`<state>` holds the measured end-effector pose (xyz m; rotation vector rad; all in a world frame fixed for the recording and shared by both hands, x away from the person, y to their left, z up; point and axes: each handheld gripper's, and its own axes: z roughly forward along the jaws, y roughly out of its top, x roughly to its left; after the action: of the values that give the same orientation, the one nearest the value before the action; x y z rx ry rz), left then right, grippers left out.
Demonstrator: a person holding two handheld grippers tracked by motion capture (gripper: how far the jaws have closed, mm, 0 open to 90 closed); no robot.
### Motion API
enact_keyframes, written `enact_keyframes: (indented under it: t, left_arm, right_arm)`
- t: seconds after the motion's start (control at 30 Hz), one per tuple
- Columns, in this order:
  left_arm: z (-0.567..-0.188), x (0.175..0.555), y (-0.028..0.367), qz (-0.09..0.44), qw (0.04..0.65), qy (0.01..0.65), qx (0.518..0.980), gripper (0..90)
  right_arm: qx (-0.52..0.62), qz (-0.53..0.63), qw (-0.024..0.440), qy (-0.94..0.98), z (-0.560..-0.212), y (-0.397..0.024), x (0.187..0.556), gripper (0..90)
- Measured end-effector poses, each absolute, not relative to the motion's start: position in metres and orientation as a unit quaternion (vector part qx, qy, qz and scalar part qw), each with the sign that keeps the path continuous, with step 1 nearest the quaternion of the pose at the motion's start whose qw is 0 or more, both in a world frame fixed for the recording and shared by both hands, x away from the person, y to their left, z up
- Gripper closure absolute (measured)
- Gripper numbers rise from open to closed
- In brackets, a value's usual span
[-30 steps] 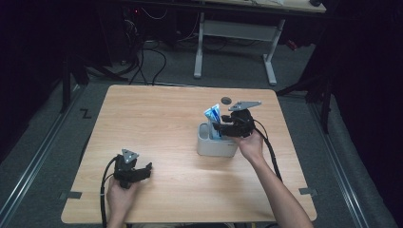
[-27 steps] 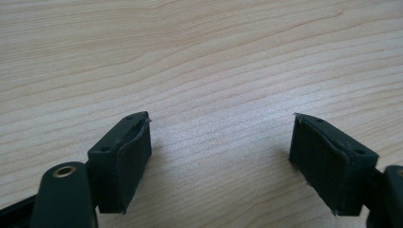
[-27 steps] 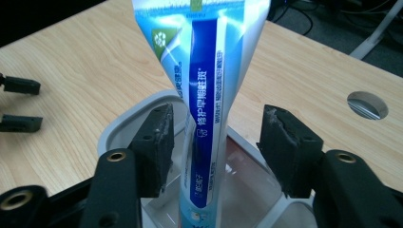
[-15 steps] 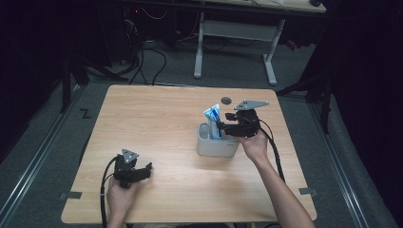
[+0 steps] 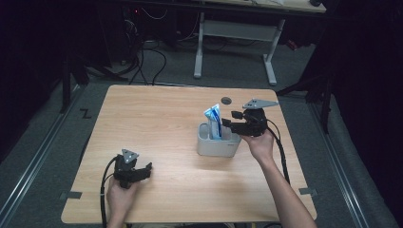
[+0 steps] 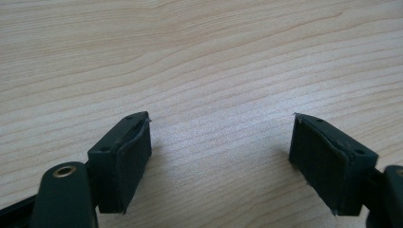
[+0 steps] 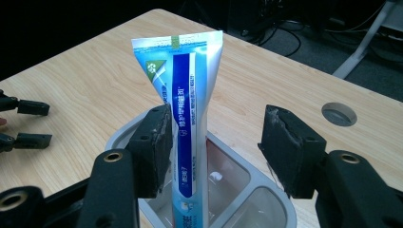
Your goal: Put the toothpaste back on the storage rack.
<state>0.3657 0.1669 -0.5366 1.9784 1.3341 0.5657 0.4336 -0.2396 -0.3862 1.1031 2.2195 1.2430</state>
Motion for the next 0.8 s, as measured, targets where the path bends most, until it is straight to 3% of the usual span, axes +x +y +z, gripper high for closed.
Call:
enact_keyframes:
  t: [0.8]
  left_arm:
    - [-0.537,0.366,0.167,0.217,0.338,0.512,0.759,22.2]
  right_arm:
    - [0.391,0.45,0.173,0.784,-0.381,-0.25,0.425,44.3]
